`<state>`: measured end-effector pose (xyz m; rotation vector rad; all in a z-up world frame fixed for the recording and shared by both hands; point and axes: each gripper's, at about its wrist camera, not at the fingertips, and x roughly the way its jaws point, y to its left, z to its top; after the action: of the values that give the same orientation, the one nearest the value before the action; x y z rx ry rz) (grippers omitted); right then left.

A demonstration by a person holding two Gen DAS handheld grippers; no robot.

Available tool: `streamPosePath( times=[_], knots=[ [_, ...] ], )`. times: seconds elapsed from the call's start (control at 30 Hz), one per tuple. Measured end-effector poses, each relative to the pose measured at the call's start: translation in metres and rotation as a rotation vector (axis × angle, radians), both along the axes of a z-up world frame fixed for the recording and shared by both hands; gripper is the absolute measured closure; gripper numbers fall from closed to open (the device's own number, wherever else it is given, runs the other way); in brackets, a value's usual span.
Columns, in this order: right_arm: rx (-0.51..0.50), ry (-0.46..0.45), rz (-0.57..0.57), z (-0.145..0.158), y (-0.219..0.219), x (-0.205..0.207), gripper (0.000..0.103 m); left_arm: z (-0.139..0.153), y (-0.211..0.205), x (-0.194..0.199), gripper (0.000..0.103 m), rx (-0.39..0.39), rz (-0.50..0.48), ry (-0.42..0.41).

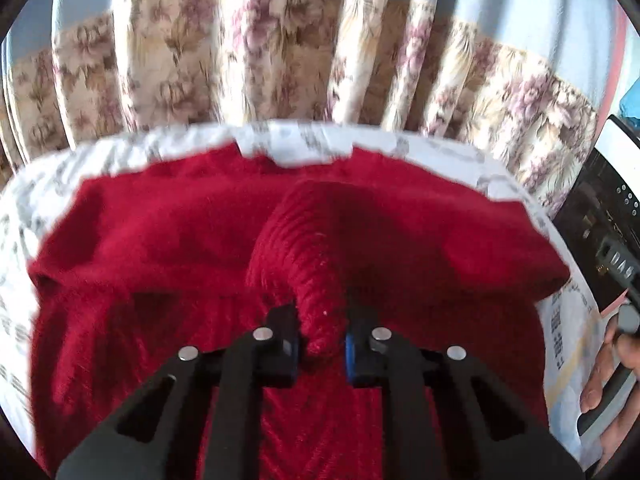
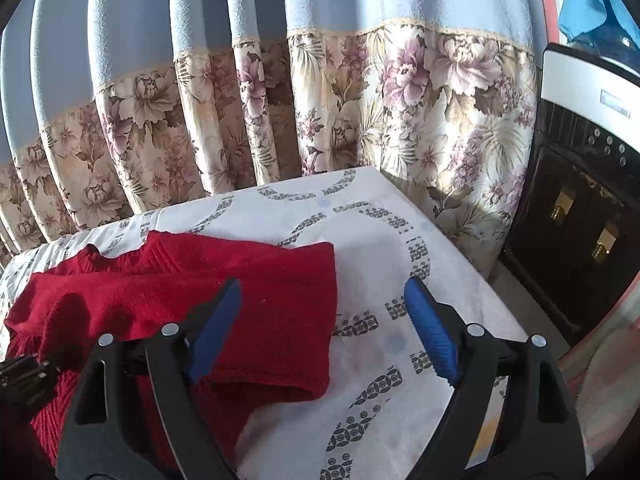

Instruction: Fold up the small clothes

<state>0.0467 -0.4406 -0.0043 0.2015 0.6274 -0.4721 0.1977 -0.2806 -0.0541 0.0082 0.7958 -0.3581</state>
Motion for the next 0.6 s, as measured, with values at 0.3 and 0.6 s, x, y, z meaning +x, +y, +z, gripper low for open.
streamPosePath(
  times=[0.3,0.6],
  knots=[
    [0.023,0.014,-0.011,-0.005,-0.004,0.001,0.018,0.036,0.069,0.054,0.088,0.096,0.109,-0.078],
    [0.141,0.034,0.076,-0.016,0.006,0.024,0.016,0.005,0.149,0.085,0.087,0.132,0.172,0.038]
  ],
)
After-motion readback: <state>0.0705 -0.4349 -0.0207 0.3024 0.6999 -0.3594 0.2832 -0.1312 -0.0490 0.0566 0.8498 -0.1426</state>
